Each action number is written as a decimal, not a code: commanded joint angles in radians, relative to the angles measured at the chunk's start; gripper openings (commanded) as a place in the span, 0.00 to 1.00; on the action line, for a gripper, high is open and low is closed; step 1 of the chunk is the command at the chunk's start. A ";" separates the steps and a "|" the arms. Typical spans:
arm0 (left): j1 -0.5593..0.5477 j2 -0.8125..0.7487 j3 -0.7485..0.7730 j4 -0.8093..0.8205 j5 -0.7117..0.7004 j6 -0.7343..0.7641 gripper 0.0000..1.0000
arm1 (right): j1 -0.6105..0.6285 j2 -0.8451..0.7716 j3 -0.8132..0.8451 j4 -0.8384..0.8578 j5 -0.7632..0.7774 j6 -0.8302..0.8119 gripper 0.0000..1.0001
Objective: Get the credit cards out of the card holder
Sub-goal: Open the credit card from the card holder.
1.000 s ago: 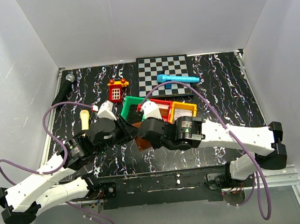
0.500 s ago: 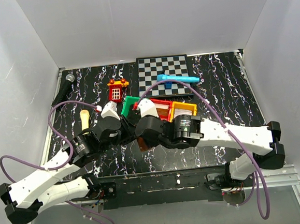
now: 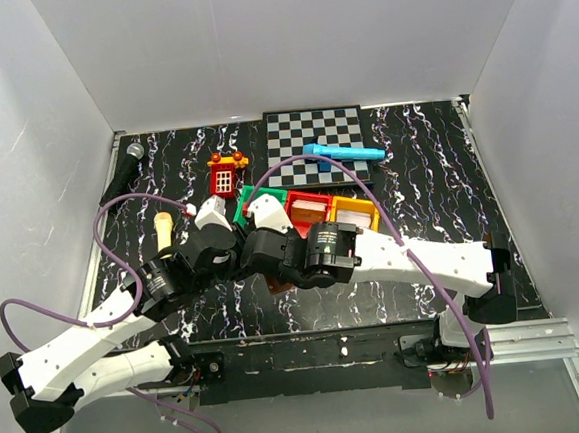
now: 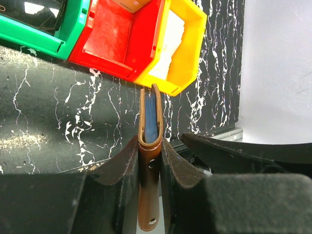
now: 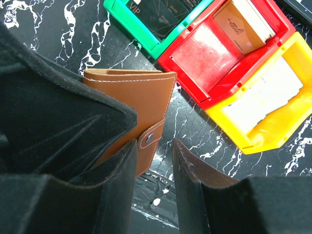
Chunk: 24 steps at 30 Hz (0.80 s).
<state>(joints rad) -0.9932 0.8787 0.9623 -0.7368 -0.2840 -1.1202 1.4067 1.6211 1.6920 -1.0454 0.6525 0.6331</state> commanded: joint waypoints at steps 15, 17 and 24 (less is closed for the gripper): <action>-0.001 -0.033 0.039 0.059 0.029 -0.021 0.00 | -0.006 0.042 0.028 -0.065 0.032 0.028 0.19; -0.001 -0.035 0.035 0.060 0.029 -0.020 0.00 | -0.006 0.037 0.018 -0.059 0.027 0.030 0.16; -0.001 -0.037 0.030 0.062 0.029 -0.013 0.00 | -0.008 0.017 0.005 -0.056 0.015 0.030 0.03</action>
<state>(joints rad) -0.9920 0.8787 0.9623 -0.7322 -0.2760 -1.1236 1.4094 1.6409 1.7058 -1.0458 0.6437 0.6594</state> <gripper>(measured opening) 0.174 0.082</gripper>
